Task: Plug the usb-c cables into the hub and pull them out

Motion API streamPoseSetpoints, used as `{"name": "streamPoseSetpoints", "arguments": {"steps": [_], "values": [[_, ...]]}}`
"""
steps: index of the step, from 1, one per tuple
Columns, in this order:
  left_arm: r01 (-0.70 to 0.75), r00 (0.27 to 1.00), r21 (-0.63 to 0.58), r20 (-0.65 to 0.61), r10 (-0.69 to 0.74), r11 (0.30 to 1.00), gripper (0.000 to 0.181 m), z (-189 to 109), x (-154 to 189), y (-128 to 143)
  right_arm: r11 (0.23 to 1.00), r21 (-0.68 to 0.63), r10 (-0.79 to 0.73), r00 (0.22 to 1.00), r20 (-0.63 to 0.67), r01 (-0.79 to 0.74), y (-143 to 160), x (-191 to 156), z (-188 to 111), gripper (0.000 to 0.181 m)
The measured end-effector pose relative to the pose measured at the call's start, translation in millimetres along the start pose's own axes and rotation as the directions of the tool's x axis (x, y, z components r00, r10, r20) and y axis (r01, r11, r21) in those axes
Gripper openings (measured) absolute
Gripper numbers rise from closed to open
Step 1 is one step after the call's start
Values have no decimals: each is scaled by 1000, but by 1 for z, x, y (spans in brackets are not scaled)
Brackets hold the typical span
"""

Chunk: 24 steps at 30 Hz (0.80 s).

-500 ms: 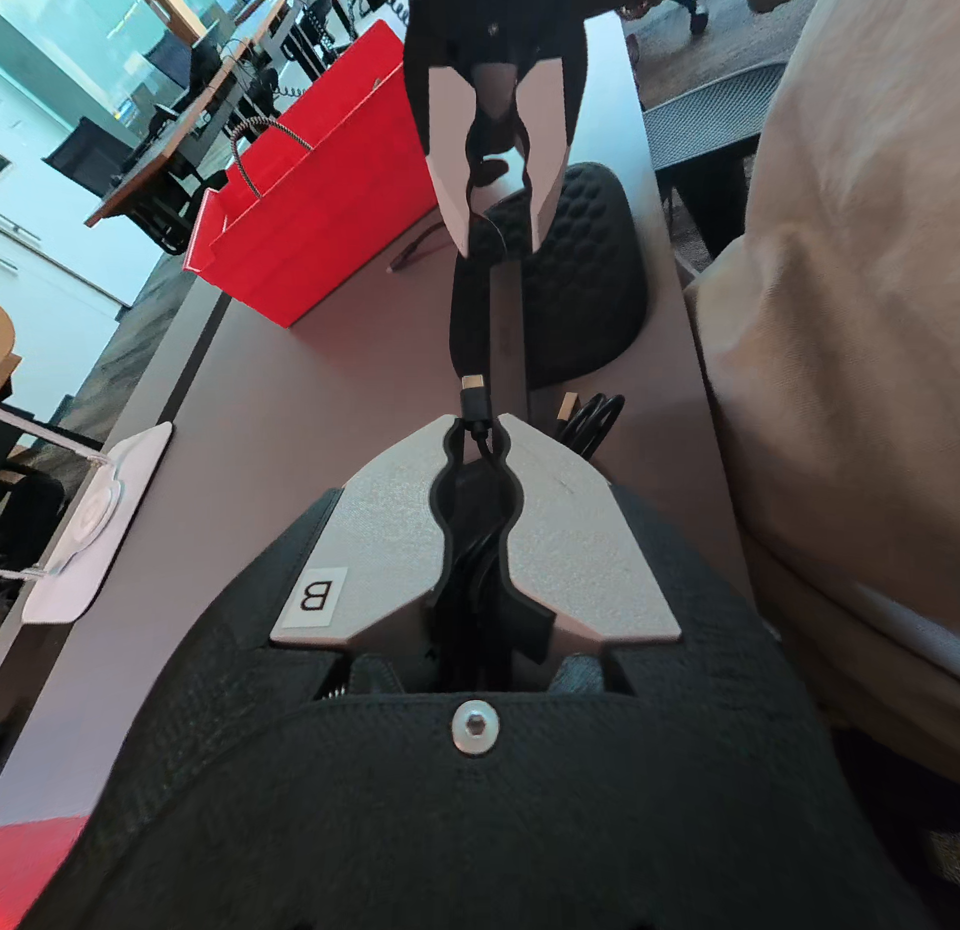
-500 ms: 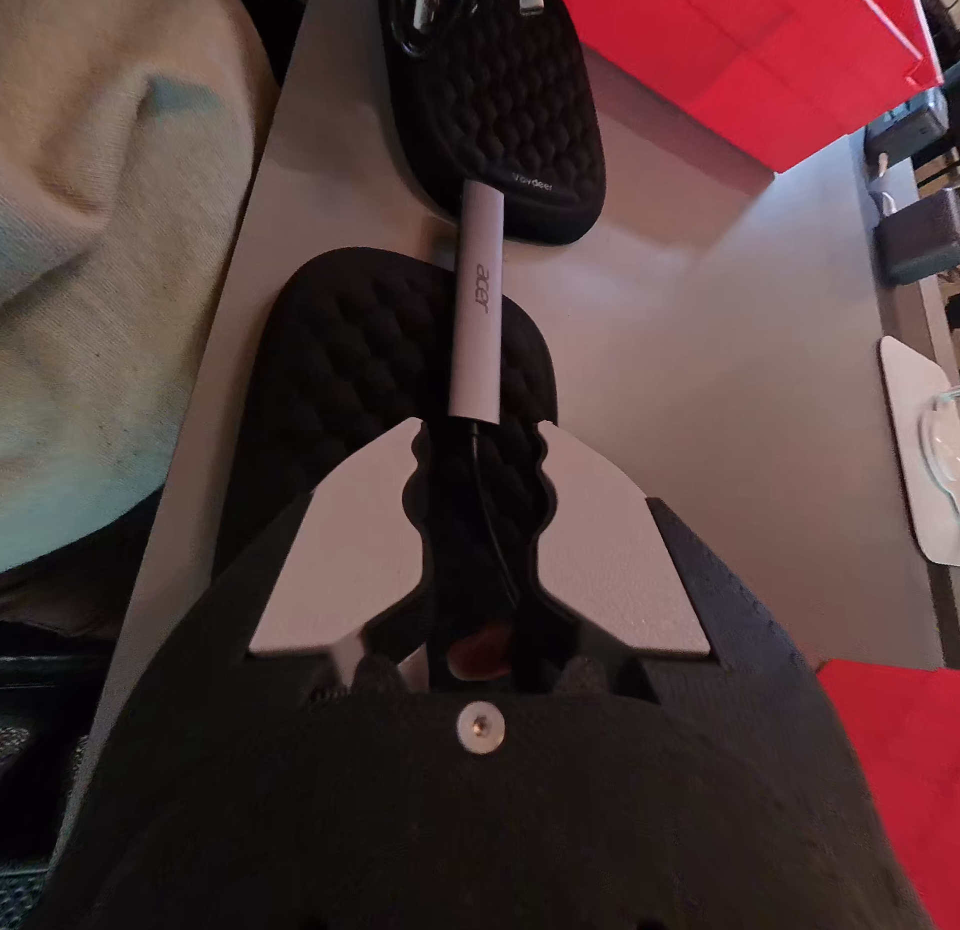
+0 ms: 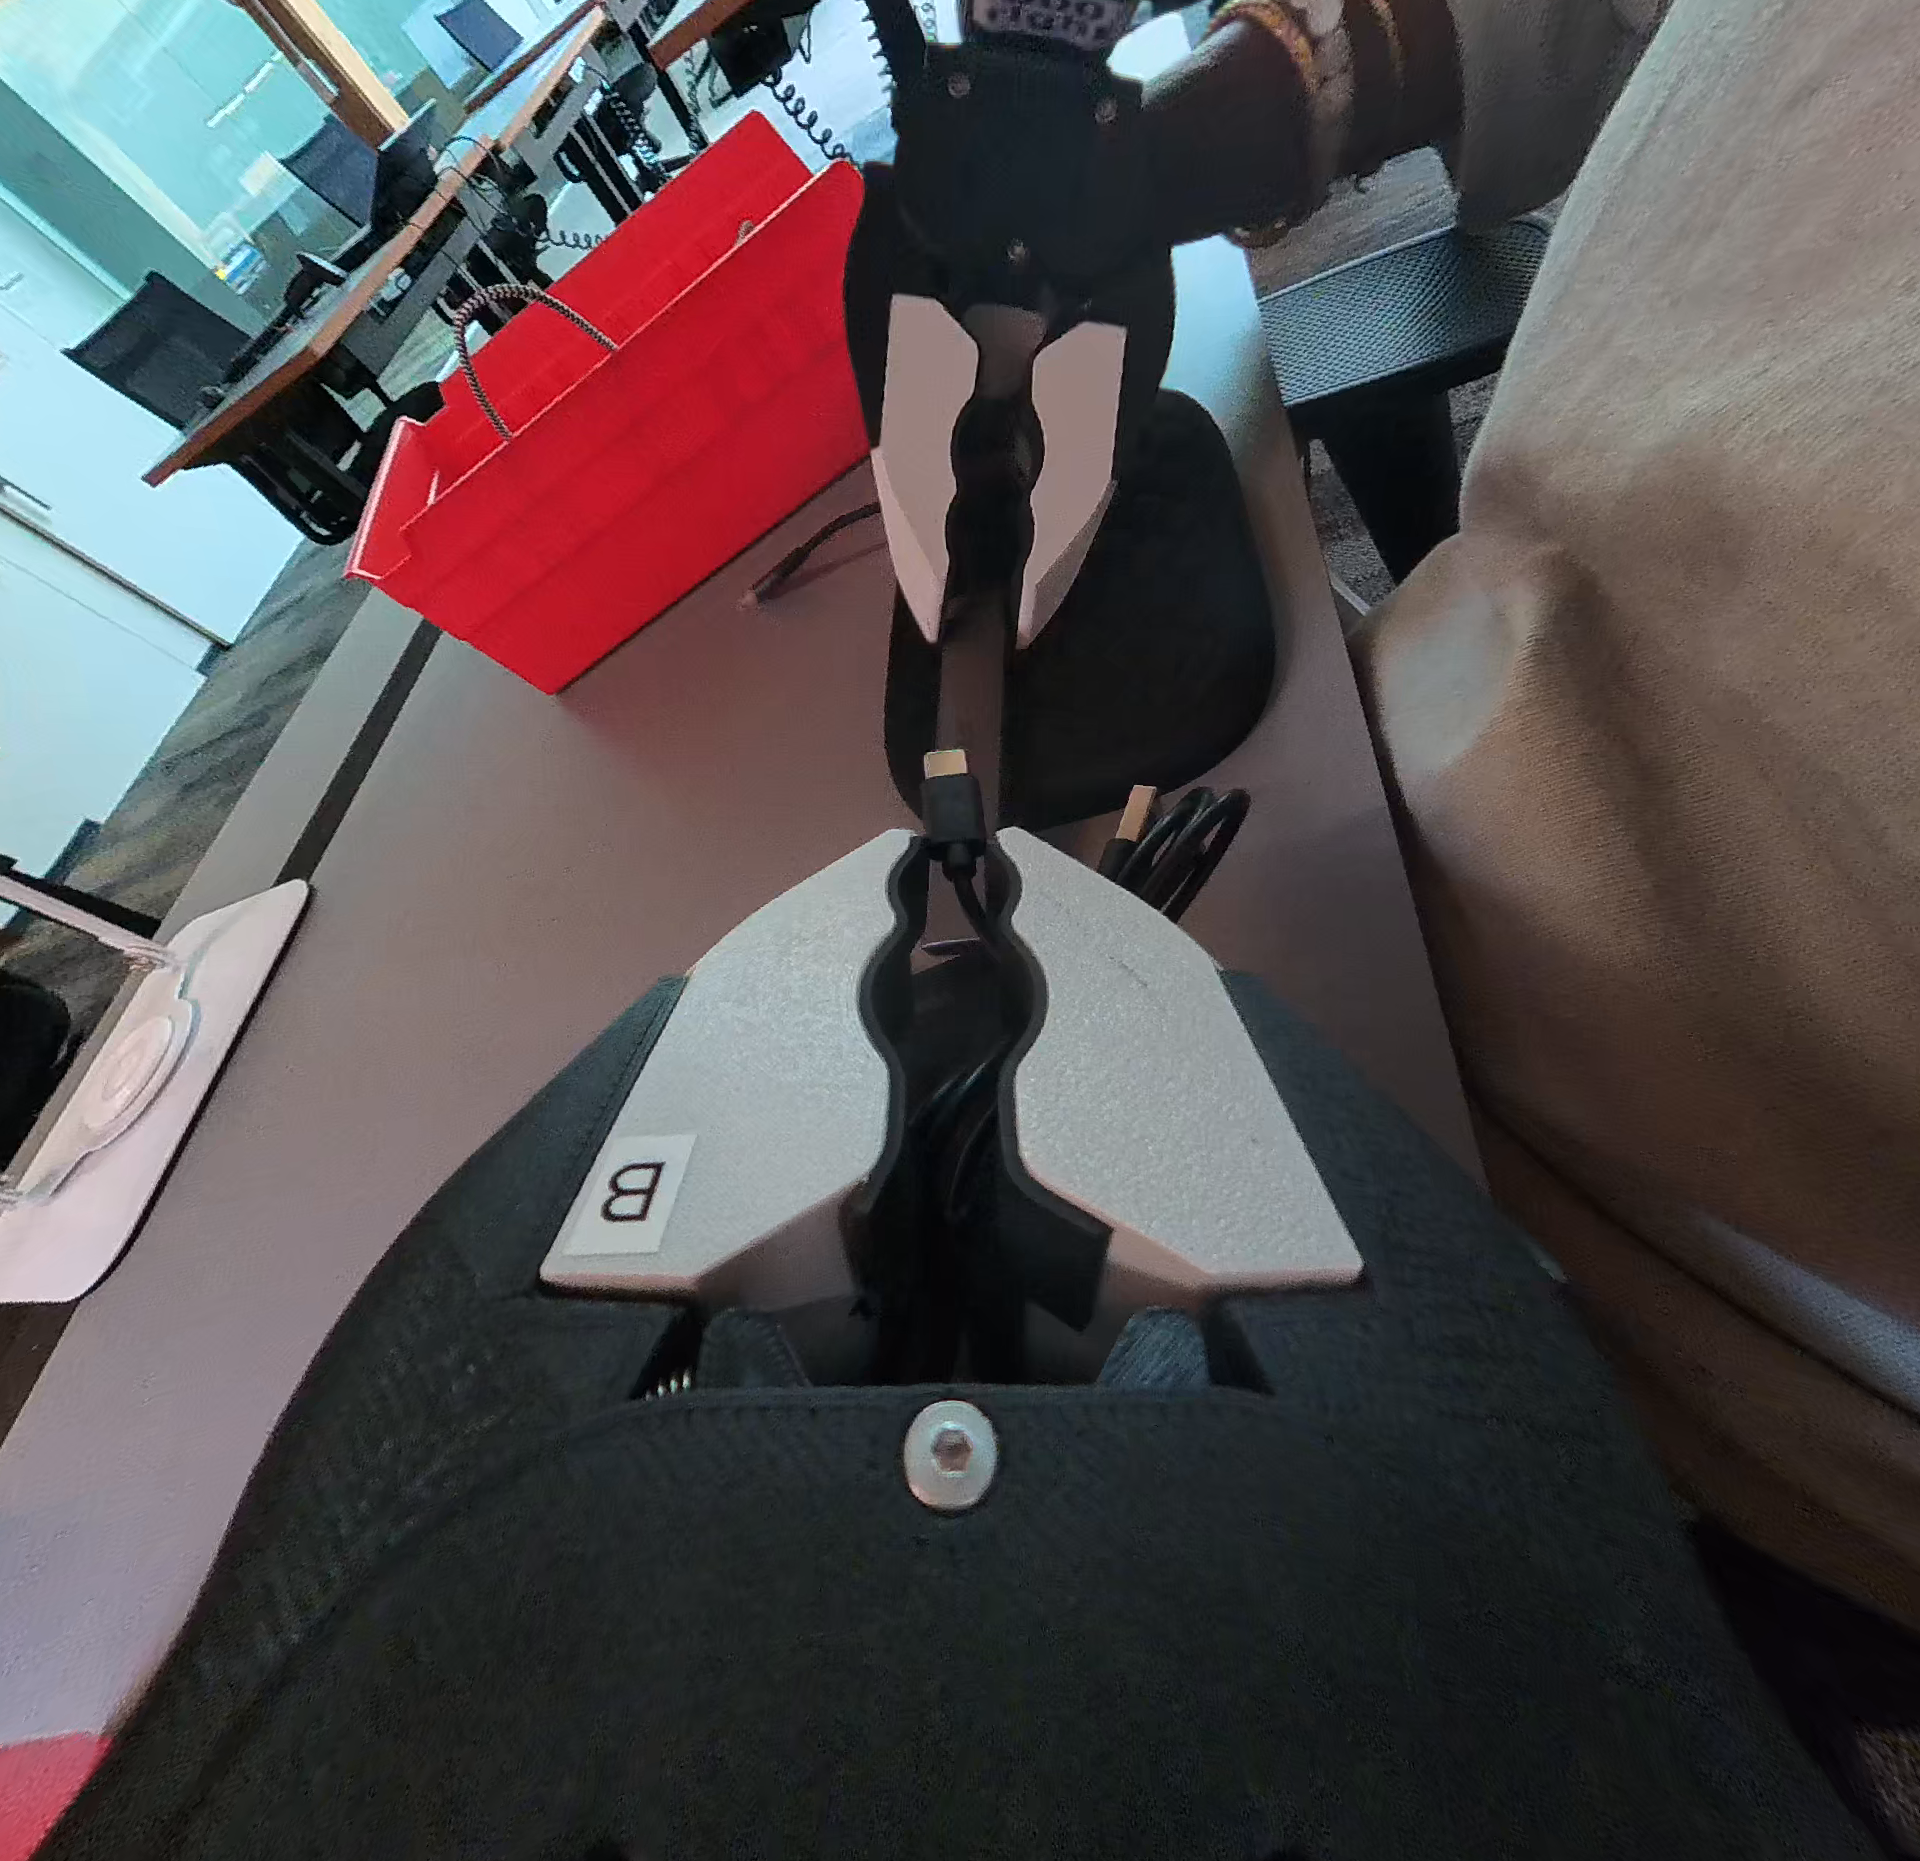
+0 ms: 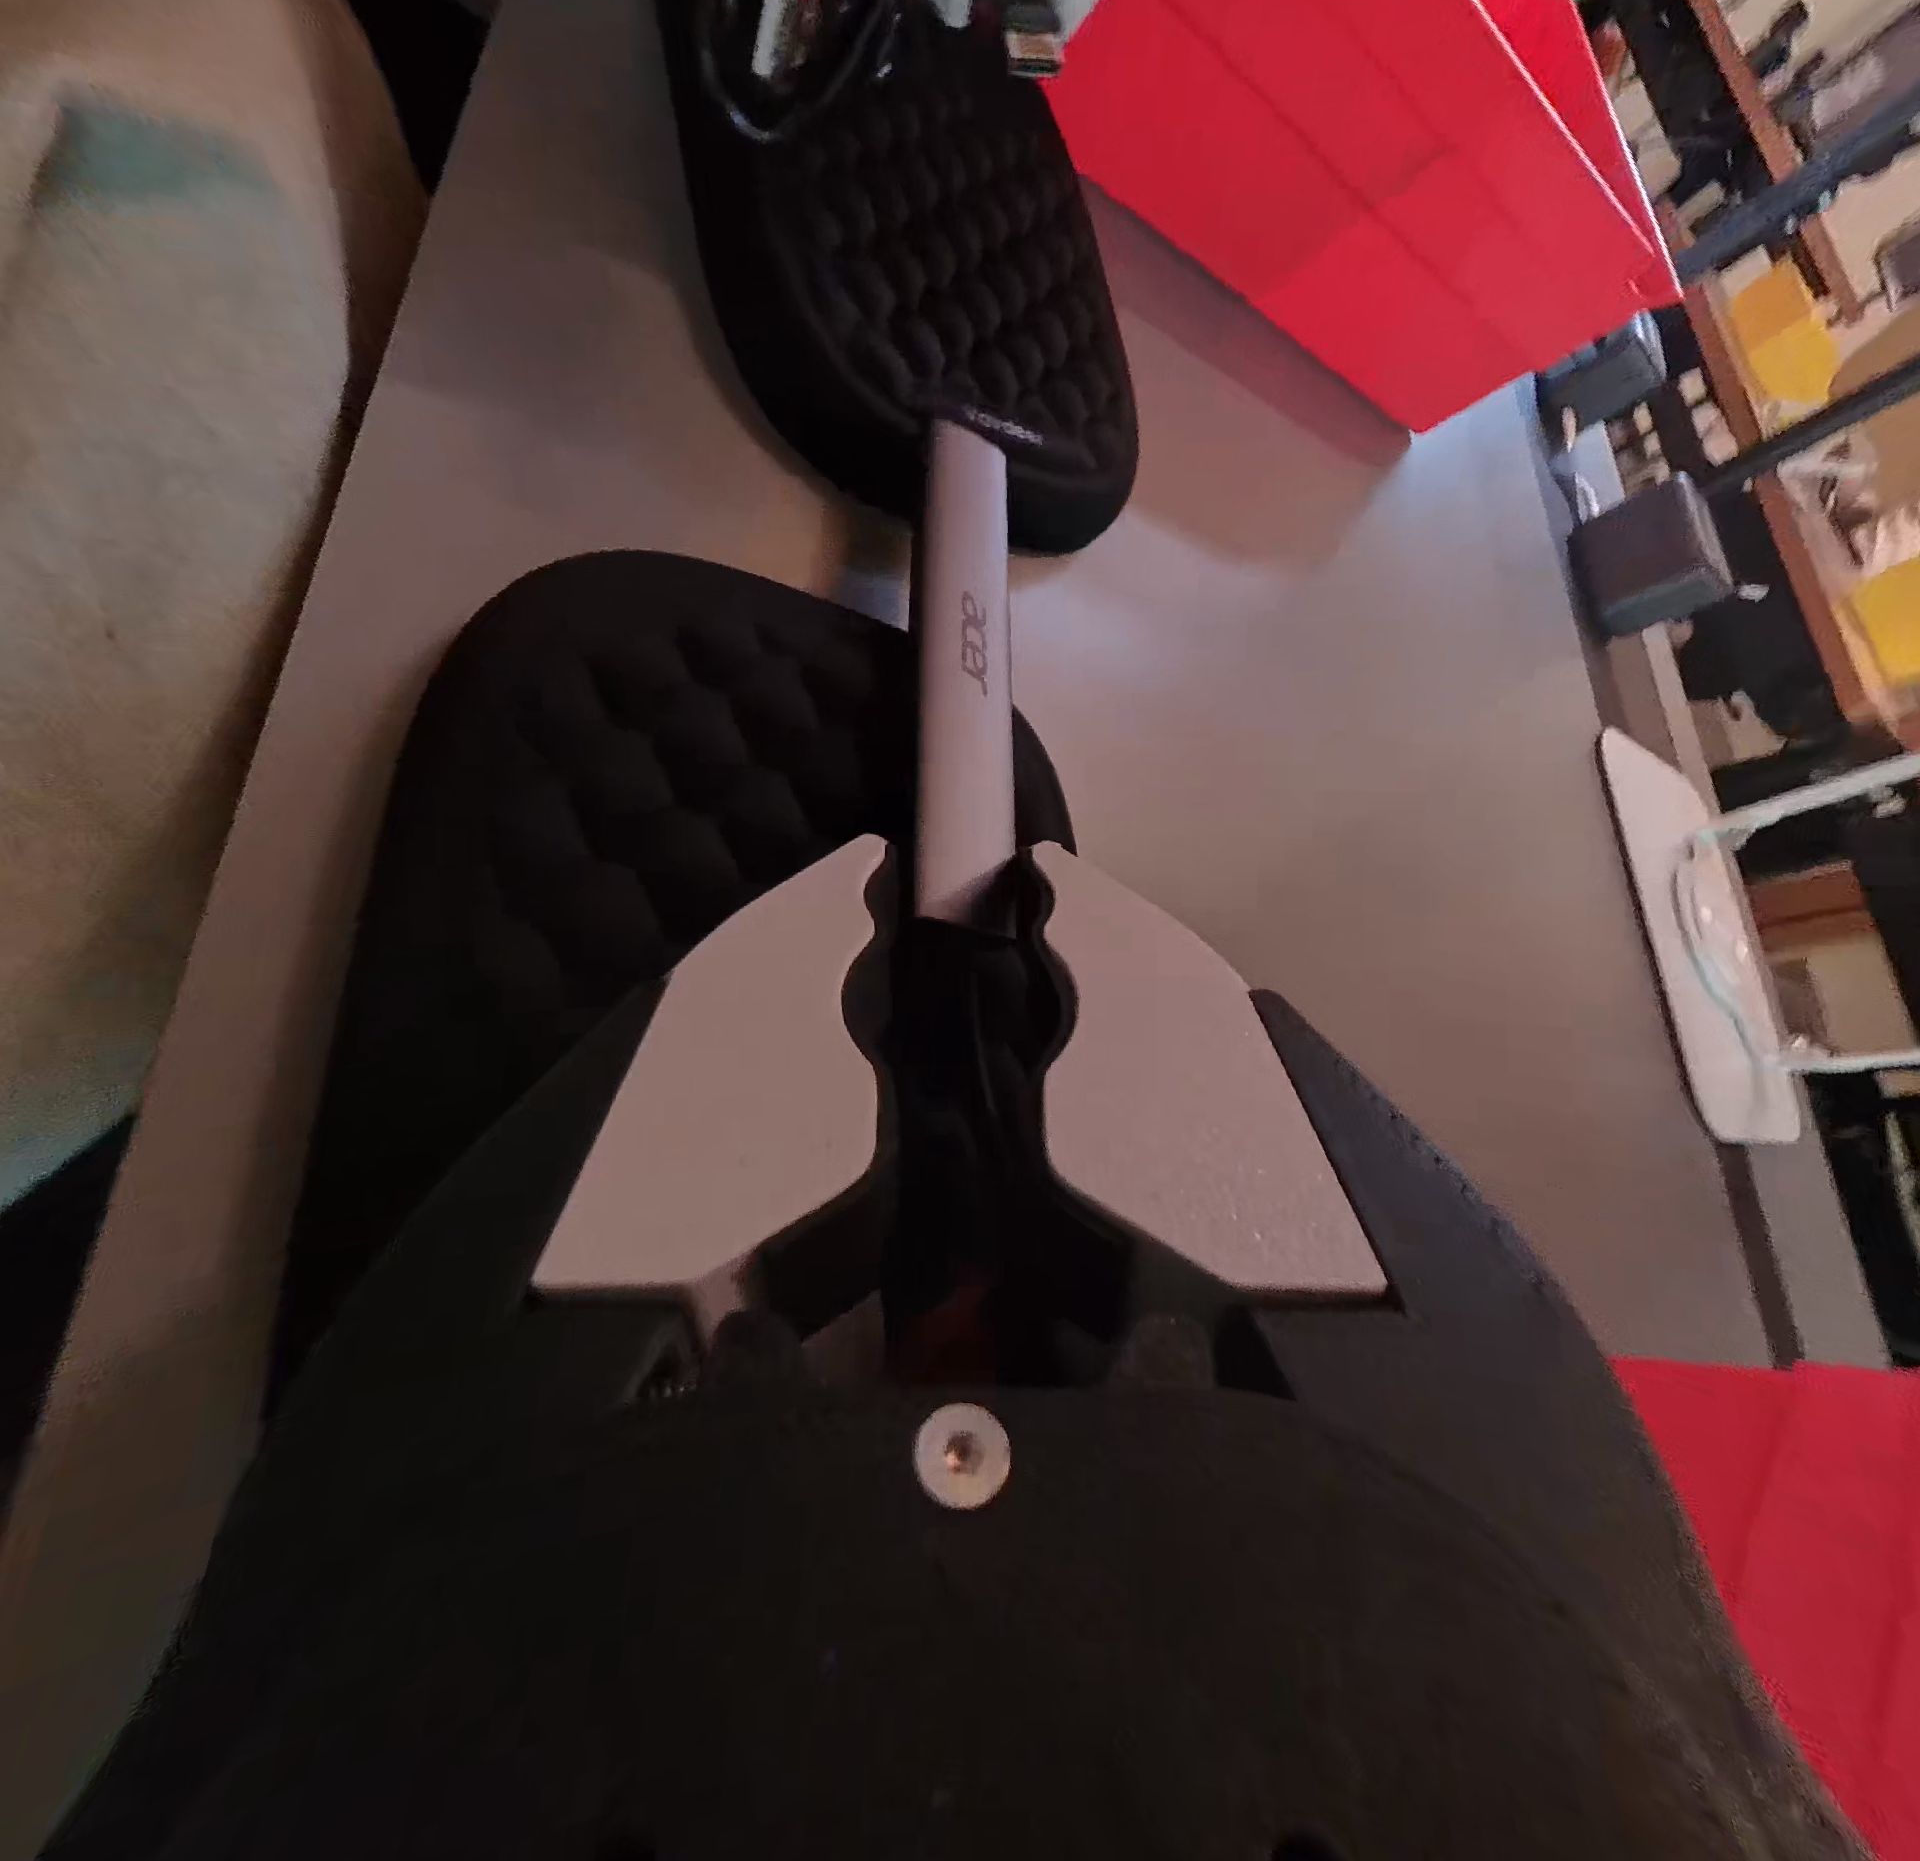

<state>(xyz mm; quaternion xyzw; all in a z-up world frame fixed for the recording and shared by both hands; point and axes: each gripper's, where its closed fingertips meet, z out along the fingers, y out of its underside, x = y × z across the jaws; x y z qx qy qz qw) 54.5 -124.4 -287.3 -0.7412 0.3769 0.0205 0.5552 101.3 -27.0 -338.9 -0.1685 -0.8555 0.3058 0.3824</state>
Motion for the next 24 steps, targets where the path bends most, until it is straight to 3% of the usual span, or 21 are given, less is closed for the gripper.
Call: {"name": "streamPoseSetpoints", "arguments": {"steps": [4, 6, 8, 10, 12, 14, 18, 20, 22, 24], "values": [[-8, 999, 5, 39, 8, 1000, 8, -6, -5, -2, 985, 3, 170, 985, -1, -170, -4, 5, -15, 21], [-7, 999, 1, 52, 6, 1000, 9, -10, -8, -2, 937, 34, 343, 935, 97, -347, -12, 5, -27, 21], [-5, 998, -10, 69, 6, 1000, 9, -12, -11, -1, 852, 34, 504, 836, 217, -523, -14, 4, -36, 20], [-4, 997, -23, 76, 6, 1000, 9, -13, -12, 0, 731, -44, 654, 682, 328, -681, -7, 2, -37, 20], [1, 998, -23, 58, 0, 1000, 8, -10, -10, -1, 650, -150, 744, 584, 324, -745, 10, 1, -27, 21], [12, 999, -53, 33, -10, 999, 8, -3, -6, 3, 657, -170, 742, 590, 319, -734, 14, 0, -20, 21], [5, 1000, -223, 15, -2, 975, 8, 13, -7, 26, 622, -172, 773, 563, 293, -764, 14, 9, -15, 21], [15, 1000, -234, 9, -14, 972, 9, 22, -8, 28, 639, -174, 761, 583, 284, -750, 16, 10, -15, 23], [29, 1000, -228, -3, -31, 973, 9, 28, -7, 28, 707, -150, 704, 669, 240, -691, 17, 13, -16, 34], [24, 999, -220, -16, -29, 975, 9, 32, -5, 27, 831, -78, 555, 815, 168, -550, 10, 20, -20, 43]]}}
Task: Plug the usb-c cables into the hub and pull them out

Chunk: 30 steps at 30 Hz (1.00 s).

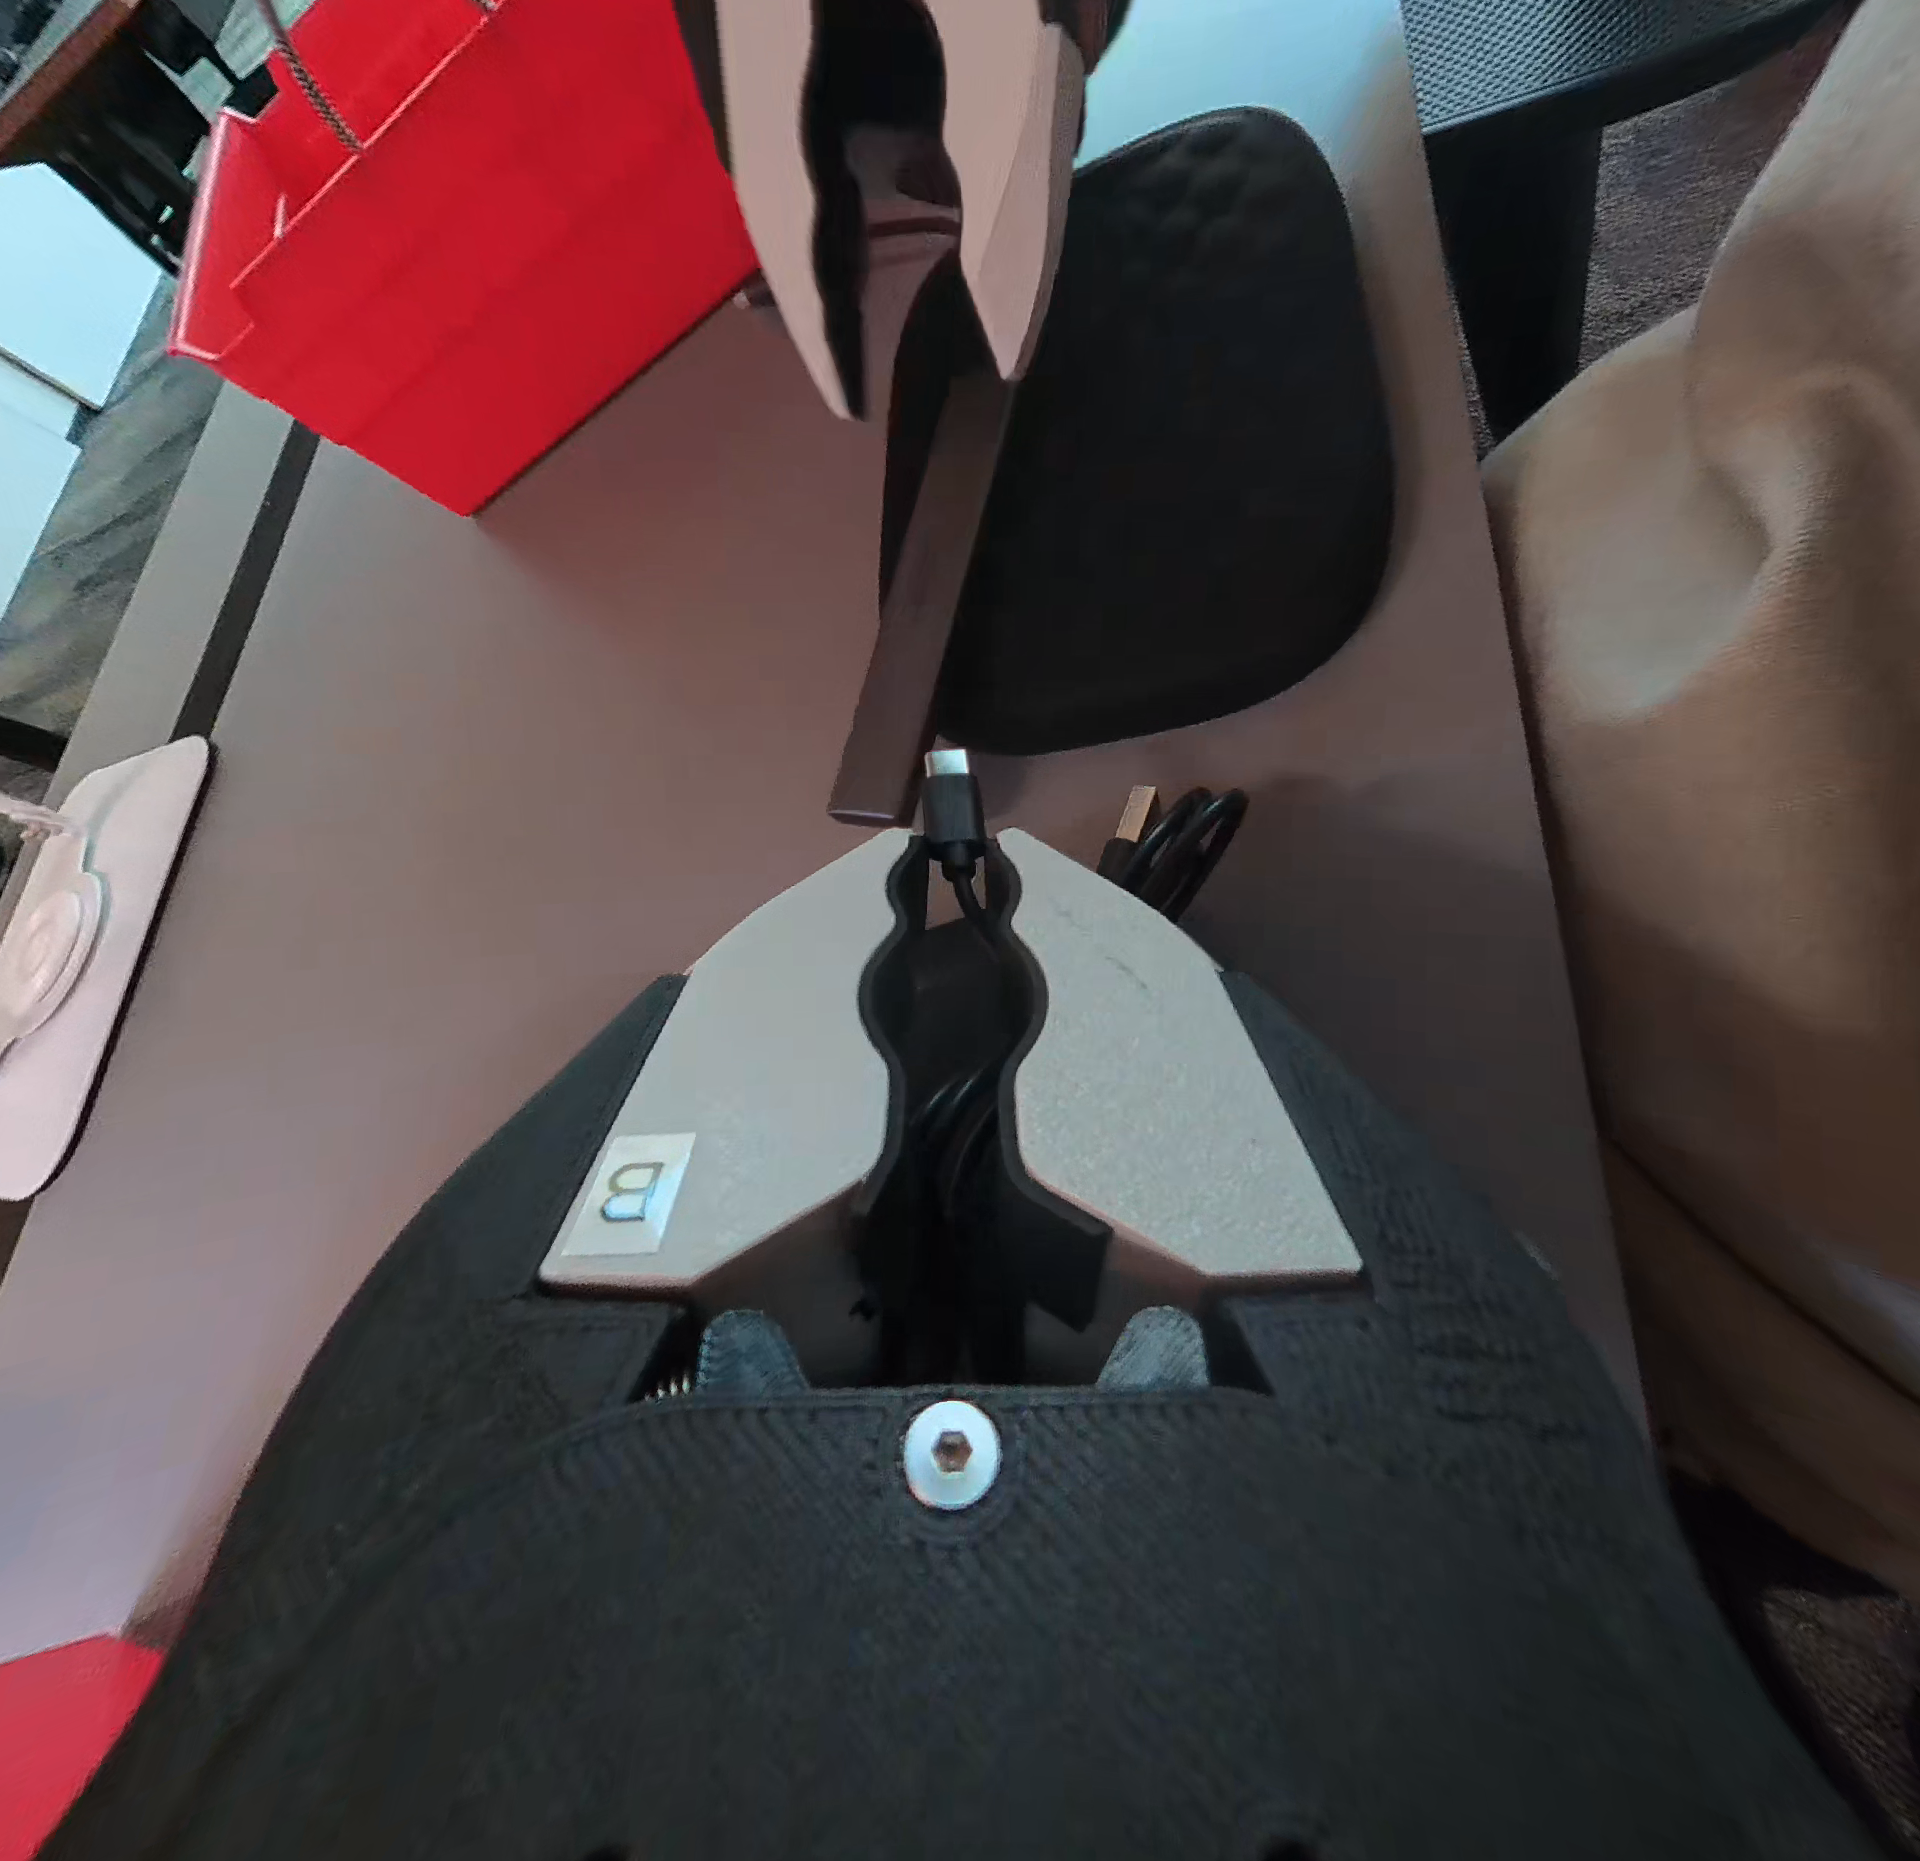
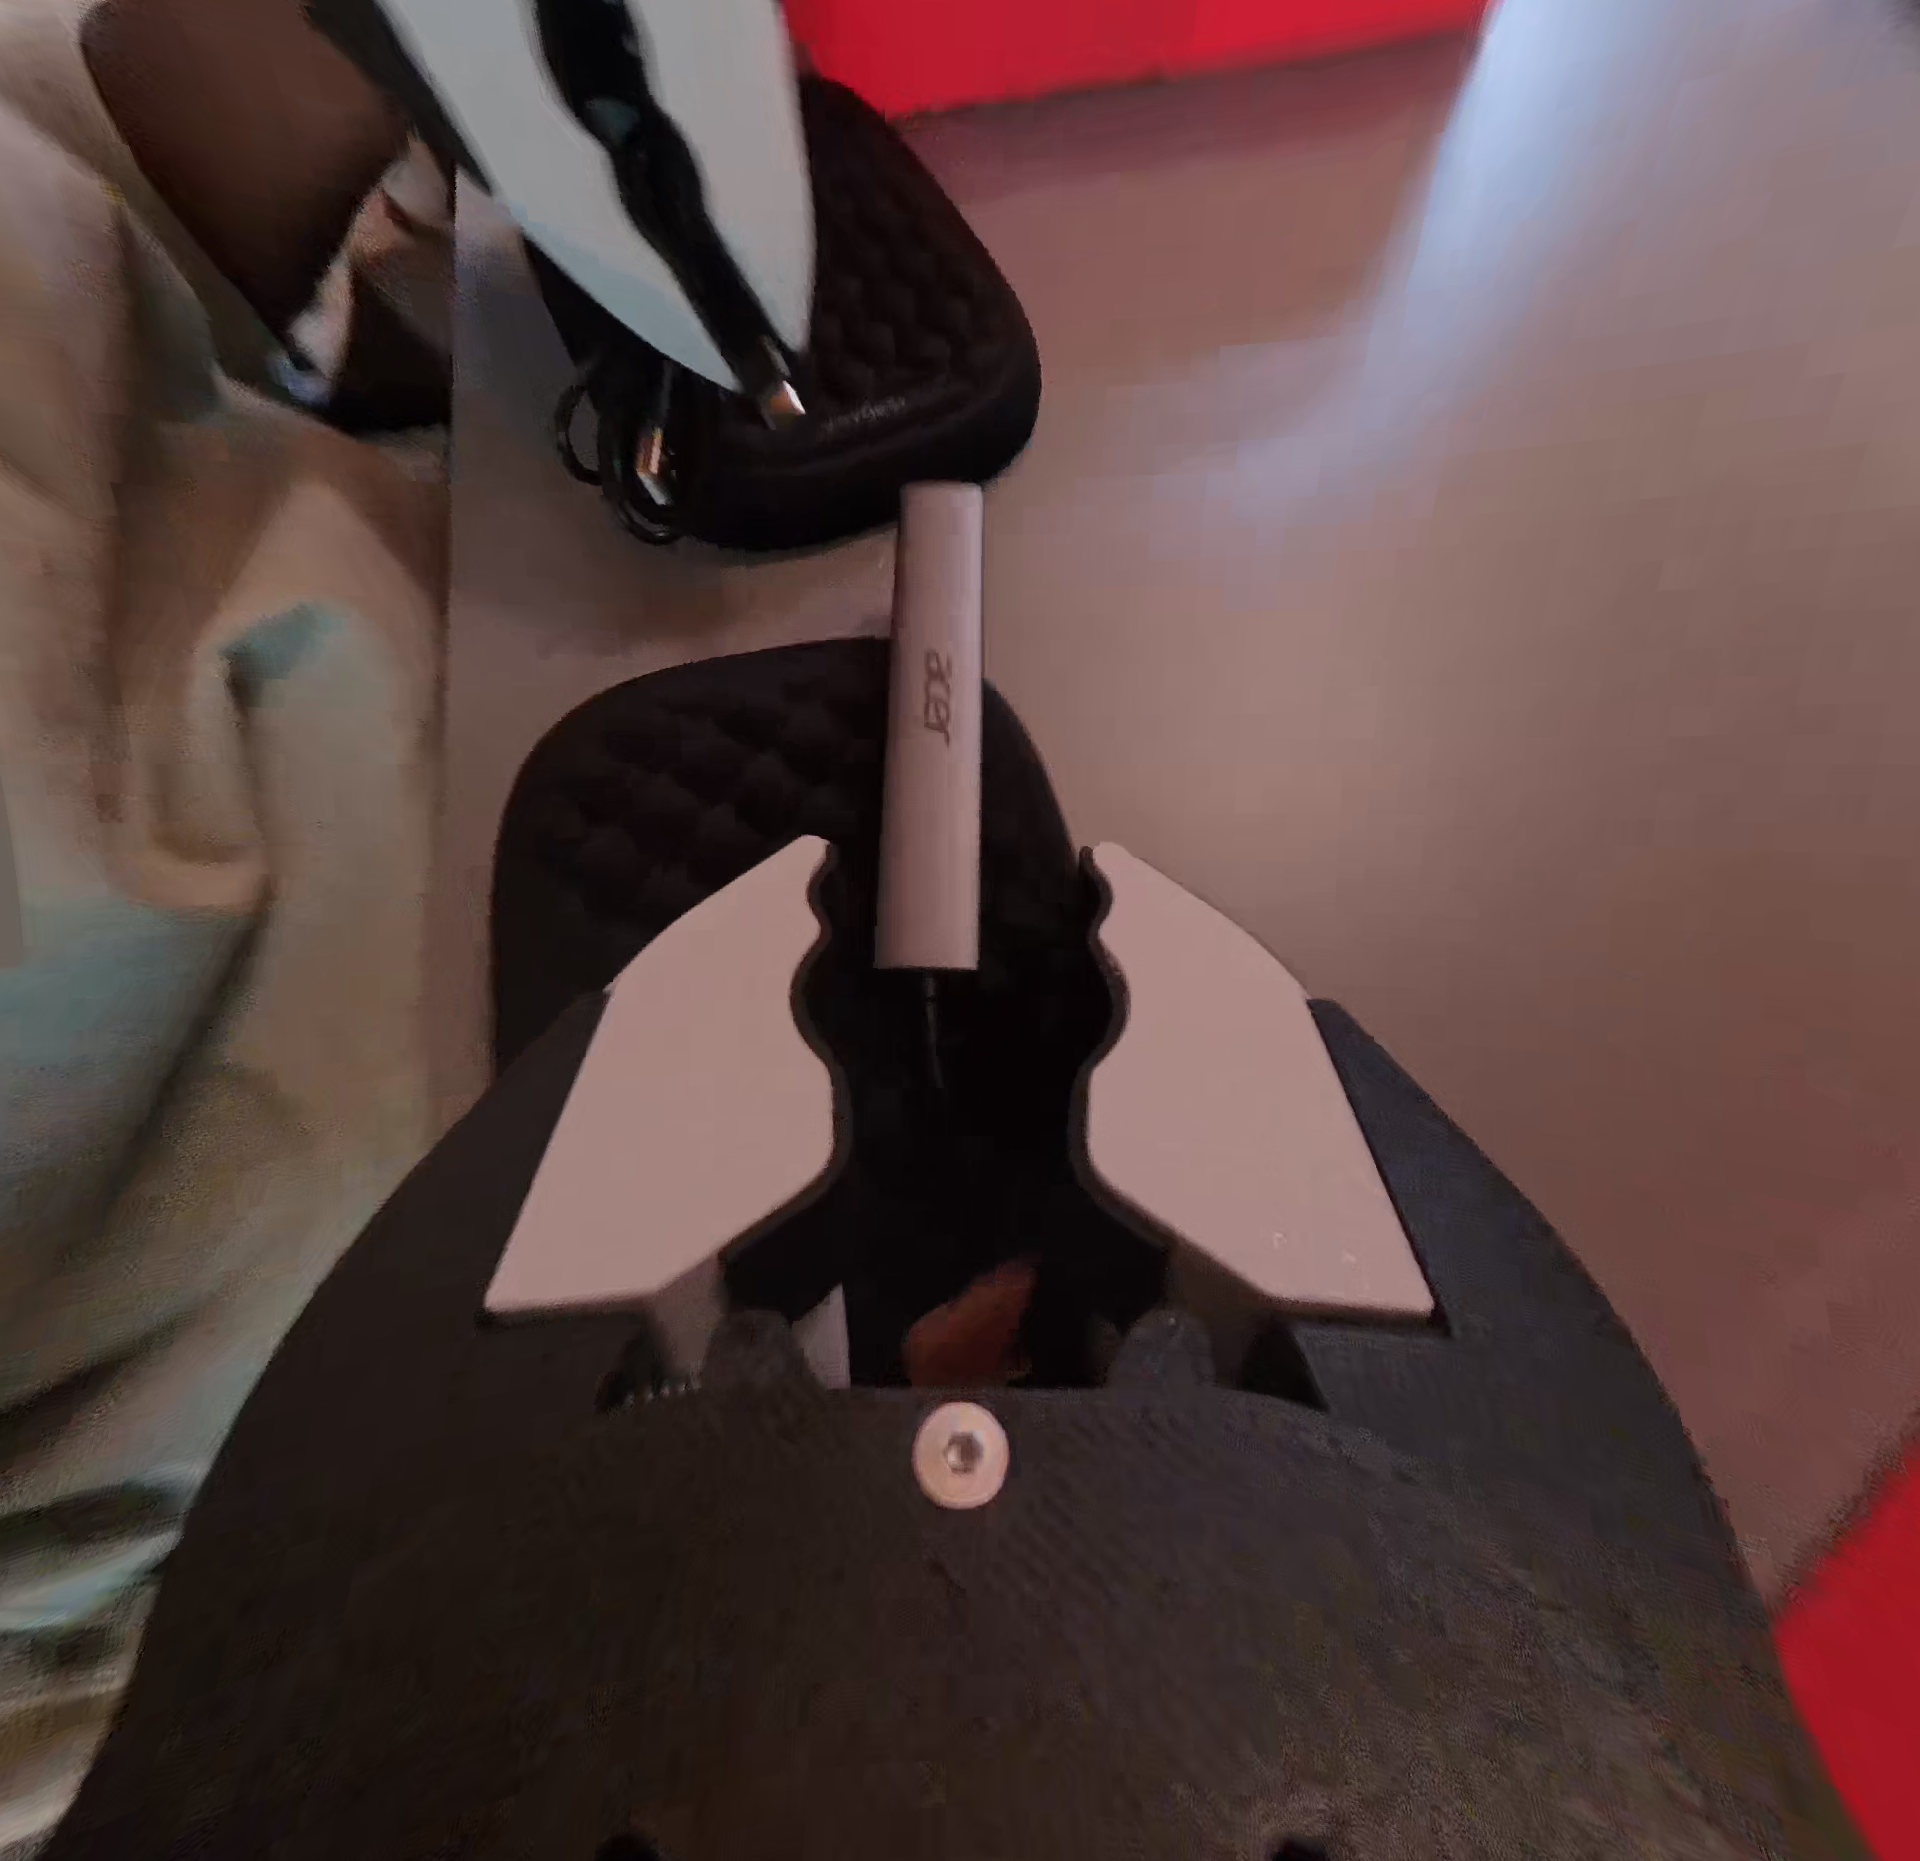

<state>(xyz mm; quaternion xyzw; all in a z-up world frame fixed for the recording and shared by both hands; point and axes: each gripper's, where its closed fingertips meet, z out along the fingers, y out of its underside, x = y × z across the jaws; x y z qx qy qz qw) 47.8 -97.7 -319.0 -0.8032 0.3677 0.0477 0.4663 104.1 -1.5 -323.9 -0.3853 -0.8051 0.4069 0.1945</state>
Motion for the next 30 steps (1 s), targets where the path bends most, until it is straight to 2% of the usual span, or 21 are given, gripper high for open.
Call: {"name": "streamPoseSetpoints", "arguments": {"steps": [2, 4, 5, 7, 9, 11, 15, 17, 20, 24, 27, 30], "values": [[-13, 1000, -3, -8, 13, 1000, 9, 1, 3, 0, 951, 23, -305, 947, -98, 309, -12, -11, -7, 43], [-19, 1000, -5, -5, 19, 1000, 9, 0, 3, 1, 829, -55, -557, 810, -185, 557, -14, -21, -8, 41], [-19, 1000, 2, -3, 19, 1000, 9, 0, 3, 0, 775, -131, -632, 749, -199, 619, -9, -22, -5, 43], [-14, 1000, 24, -2, 14, 1000, 9, -2, 3, -2, 718, -250, -693, 697, -182, 649, 6, -17, 2, 48], [-16, 1000, 42, 2, 16, 999, 9, -3, 3, -5, 709, -248, -703, 689, -176, 660, 7, -15, 6, 46], [-22, 1000, 42, 9, 22, 999, 9, -4, 3, -5, 660, -294, -749, 638, -178, 692, 4, -8, 7, 48], [-23, 1000, 38, 14, 23, 999, 9, -5, 3, -2, 600, -338, -793, 597, -126, 725, 13, -8, 17, 34], [-15, 1000, 52, 15, 14, 999, 9, -5, 2, -2, 606, -344, -788, 600, -137, 717, 15, -7, 19, 30], [-10, 1000, 62, 8, 10, 998, 9, -3, 3, -1, 674, -356, -727, 667, -162, 648, 17, -5, 20, 28], [-19, 1000, 65, 7, 19, 998, 9, 0, 5, -3, 706, -334, -696, 698, -169, 624, 17, -7, 21, 21], [-24, 1000, 54, 18, 23, 998, 9, -2, 5, -5, 793, -265, -597, 786, -160, 549, 12, -7, 17, 13], [-12, 998, 31, 58, 10, 999, 9, -9, 0, -7, 857, -188, -510, 839, -189, 479, -9, -1, 8, 9]]}}
